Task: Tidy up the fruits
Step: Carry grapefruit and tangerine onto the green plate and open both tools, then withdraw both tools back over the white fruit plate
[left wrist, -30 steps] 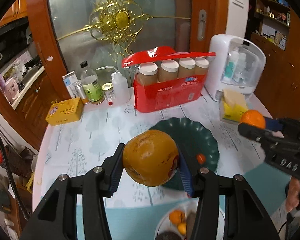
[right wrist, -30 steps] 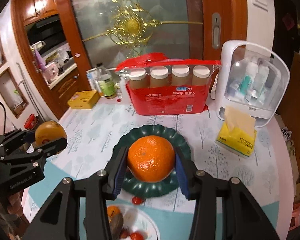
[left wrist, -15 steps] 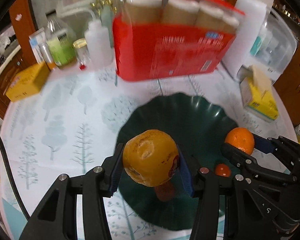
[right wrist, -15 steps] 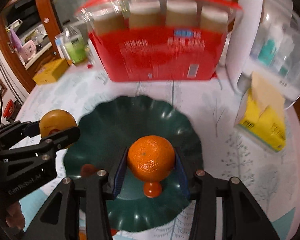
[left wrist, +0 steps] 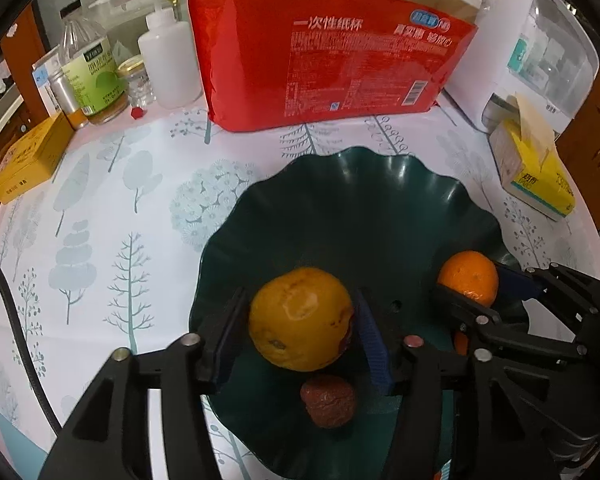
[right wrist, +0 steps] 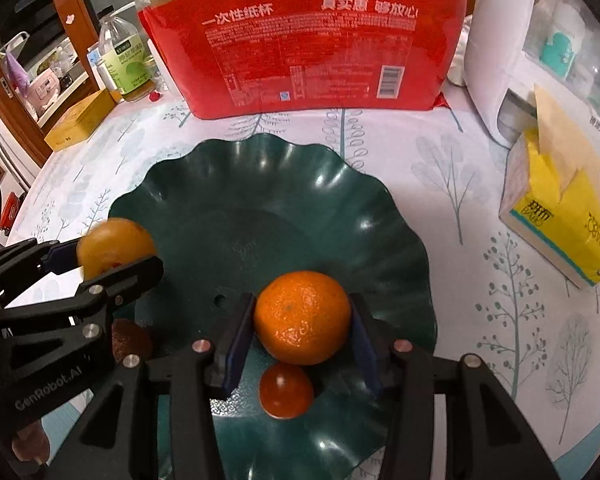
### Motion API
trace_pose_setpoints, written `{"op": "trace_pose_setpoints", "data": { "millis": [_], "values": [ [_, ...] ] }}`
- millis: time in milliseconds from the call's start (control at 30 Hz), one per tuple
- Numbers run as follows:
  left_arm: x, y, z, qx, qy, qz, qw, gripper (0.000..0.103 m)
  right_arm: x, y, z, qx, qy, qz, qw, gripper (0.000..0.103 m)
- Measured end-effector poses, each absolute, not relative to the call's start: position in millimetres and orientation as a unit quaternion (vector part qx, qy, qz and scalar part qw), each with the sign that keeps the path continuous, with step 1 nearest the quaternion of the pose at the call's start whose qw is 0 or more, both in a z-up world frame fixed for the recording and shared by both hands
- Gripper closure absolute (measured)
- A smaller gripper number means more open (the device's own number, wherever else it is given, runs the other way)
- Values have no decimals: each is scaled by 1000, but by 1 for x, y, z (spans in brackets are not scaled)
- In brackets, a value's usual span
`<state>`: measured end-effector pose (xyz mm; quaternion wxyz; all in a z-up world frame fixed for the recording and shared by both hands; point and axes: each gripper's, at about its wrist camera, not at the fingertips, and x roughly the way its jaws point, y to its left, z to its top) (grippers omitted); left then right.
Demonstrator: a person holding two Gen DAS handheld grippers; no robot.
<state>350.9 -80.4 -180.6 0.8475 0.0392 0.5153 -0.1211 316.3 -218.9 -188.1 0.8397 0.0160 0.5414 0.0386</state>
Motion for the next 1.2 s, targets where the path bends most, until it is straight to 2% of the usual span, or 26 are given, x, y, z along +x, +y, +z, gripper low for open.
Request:
{"op": "trace_pose_setpoints", "data": {
  "millis": [100, 167, 233, 700, 1200],
  "values": [
    [349, -76, -171, 42, 504, -110, 856, 23, 315, -218, -185, 10, 537, 36, 843, 55],
    [348, -73, -163, 35, 501, -111, 857, 17, 314, -221, -181, 16, 535, 34, 844, 52],
    [346, -71, -154, 37, 498, -112, 859, 17, 313, -225, -174, 26, 532, 37, 846, 49],
    [293, -64, -71, 58, 456, -107, 882, 17, 273, -225, -95, 17, 483, 42, 874, 48],
    [189, -19, -6, 27, 414, -82, 906, 13, 170, -205, -26, 28, 433, 64, 899, 48]
  ]
}}
